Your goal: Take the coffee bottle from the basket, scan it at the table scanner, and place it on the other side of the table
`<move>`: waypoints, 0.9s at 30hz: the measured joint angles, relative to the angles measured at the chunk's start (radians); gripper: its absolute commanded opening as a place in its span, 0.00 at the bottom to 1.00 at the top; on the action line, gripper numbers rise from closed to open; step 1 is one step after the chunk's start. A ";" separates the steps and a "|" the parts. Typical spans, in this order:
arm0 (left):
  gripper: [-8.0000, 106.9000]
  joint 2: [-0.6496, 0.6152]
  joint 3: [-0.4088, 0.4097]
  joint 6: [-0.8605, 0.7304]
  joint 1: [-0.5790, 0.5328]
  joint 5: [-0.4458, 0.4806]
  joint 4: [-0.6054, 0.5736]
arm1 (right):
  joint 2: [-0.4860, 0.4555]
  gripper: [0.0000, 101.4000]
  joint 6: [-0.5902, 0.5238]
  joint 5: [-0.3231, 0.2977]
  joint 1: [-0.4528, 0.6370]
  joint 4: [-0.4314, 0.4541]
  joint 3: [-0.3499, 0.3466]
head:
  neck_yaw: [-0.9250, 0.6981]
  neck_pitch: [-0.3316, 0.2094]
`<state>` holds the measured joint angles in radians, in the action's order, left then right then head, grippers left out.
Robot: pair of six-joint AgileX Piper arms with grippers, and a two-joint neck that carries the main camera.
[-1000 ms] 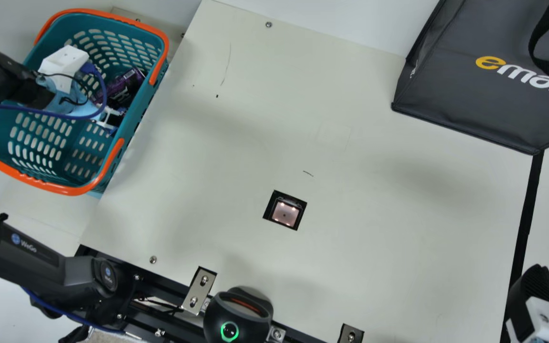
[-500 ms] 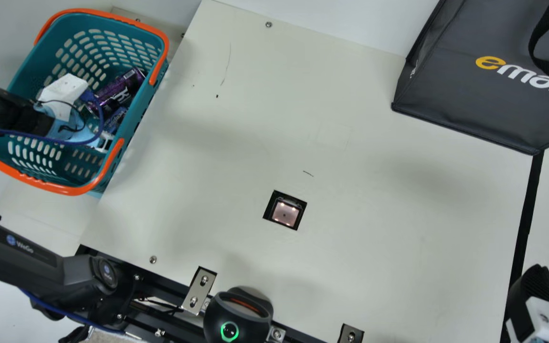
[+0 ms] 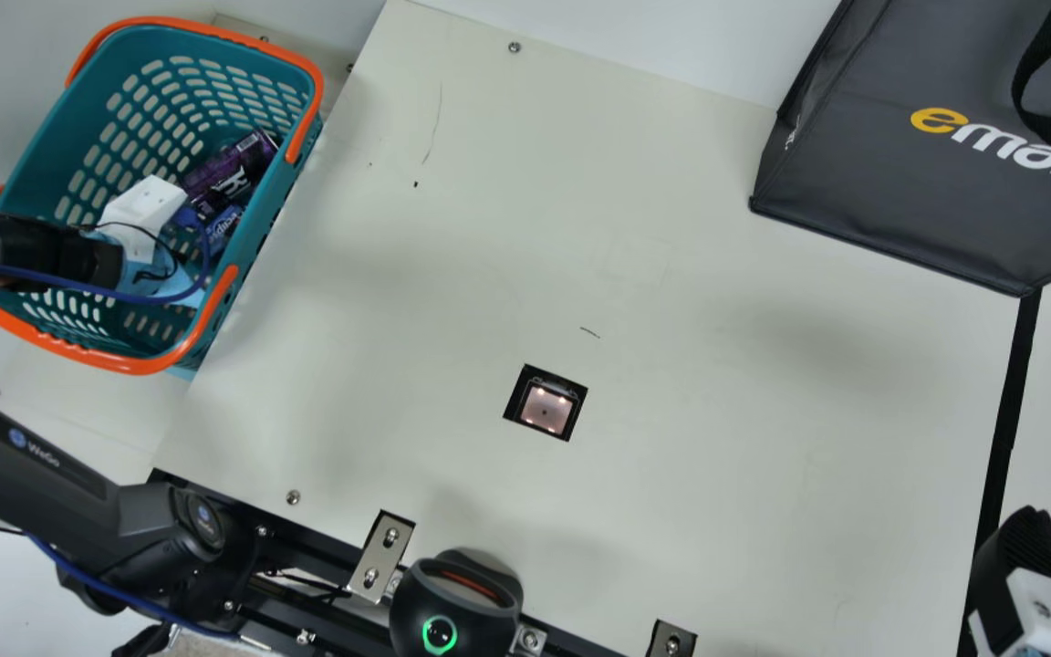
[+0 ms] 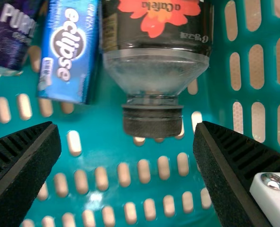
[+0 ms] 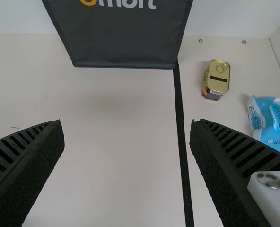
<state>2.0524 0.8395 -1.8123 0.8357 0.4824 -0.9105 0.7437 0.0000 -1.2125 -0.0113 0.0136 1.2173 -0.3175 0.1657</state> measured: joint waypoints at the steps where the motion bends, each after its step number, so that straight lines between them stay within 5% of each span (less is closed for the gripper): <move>1: 0.85 0.007 0.000 -0.027 0.004 0.003 -0.016 | 0.000 0.94 0.000 0.000 0.000 0.000 0.000 | -0.002 0.000; 13: 0.85 0.066 0.004 -0.280 0.014 0.050 -0.243 | 0.000 0.94 0.000 0.000 0.000 0.000 0.000 | 0.000 0.000; 27: 0.85 0.072 0.002 -0.282 -0.008 0.066 -0.268 | 0.000 0.94 0.000 0.000 0.000 0.000 0.000 | -0.002 0.000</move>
<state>2.1239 0.8418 -2.0947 0.8276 0.5489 -1.1787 0.7437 0.0000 -1.2125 -0.0113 0.0136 1.2173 -0.3191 0.1657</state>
